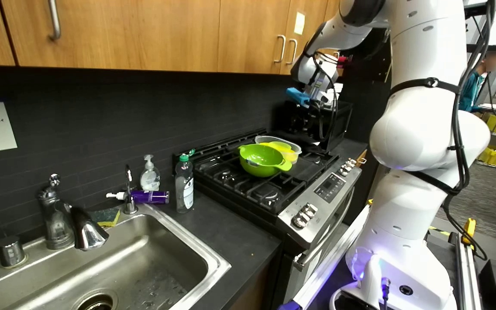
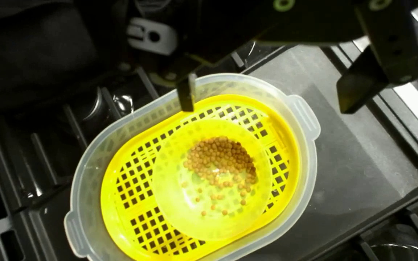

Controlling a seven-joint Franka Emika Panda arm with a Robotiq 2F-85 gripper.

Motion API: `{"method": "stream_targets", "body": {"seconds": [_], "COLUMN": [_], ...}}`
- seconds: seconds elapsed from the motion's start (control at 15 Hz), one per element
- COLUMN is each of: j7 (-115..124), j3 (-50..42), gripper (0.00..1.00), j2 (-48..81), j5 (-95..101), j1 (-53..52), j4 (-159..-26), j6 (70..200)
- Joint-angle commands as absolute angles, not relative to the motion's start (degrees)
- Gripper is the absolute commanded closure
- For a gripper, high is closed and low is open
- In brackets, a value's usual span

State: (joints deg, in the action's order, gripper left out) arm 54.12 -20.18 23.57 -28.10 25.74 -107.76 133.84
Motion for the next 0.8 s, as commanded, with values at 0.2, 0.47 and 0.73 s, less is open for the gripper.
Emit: {"method": "stream_targets", "body": {"seconds": [0.2, 0.47, 0.73], "j7": [56.4, 56.05, 54.14], "j3": [-18.45, -18.38, -18.89], "gripper": [0.0, 0.0, 0.0], "j2": [22.15, 22.0, 21.54], "j5": [-41.83, -52.6, -59.48], "j1": [28.01, 27.12, 26.7], "j4": [-108.49, -109.43, -111.17], "j6": [130.68, 132.02, 132.89]}}
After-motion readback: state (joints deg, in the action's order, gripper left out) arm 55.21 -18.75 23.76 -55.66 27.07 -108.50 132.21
